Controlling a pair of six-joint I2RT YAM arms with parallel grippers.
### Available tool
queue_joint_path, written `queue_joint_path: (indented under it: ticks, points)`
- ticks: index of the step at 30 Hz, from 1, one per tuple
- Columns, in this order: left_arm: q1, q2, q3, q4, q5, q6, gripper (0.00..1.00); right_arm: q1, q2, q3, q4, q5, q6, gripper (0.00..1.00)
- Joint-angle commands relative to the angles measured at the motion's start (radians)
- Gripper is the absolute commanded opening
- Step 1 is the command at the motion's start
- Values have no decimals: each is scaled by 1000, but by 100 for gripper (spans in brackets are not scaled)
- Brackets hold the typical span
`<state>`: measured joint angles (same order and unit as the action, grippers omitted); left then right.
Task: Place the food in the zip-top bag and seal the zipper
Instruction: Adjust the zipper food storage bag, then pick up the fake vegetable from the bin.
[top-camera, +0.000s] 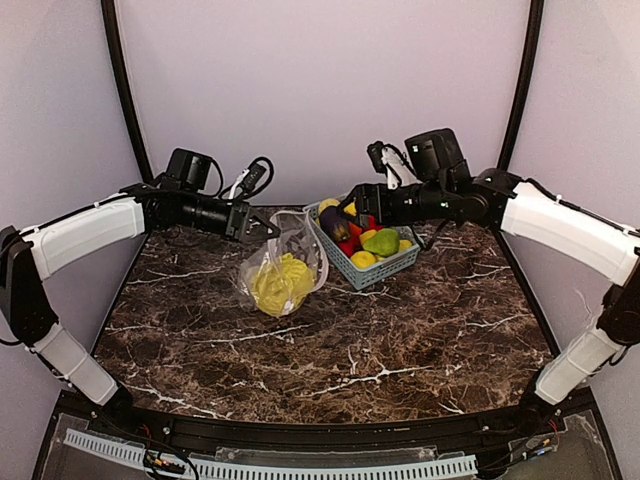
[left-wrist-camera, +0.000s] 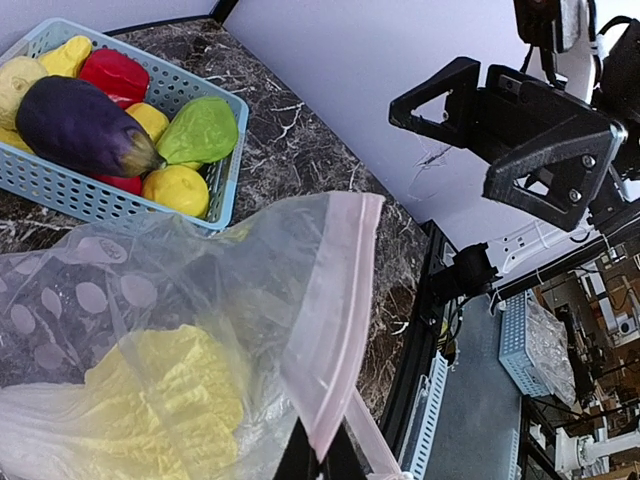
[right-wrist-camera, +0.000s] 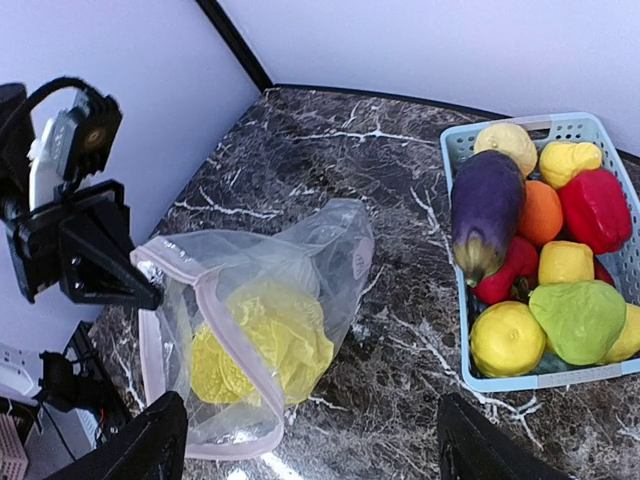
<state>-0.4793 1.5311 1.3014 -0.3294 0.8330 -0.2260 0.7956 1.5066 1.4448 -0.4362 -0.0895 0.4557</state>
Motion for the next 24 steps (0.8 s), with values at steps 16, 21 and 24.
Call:
queue_joint_path:
  ticks: [16, 21, 24]
  points:
    - [2, -111, -42, 95, 18, 22, 1, -78, 446, 252, 5, 213, -12, 93]
    - [1, -106, -42, 94, 11, 22, 1, -88, 529, 313, 1, 225, -13, 92]
    - [1, -102, -42, 94, 11, 21, 1, -93, 561, 334, 1, 228, -18, 89]
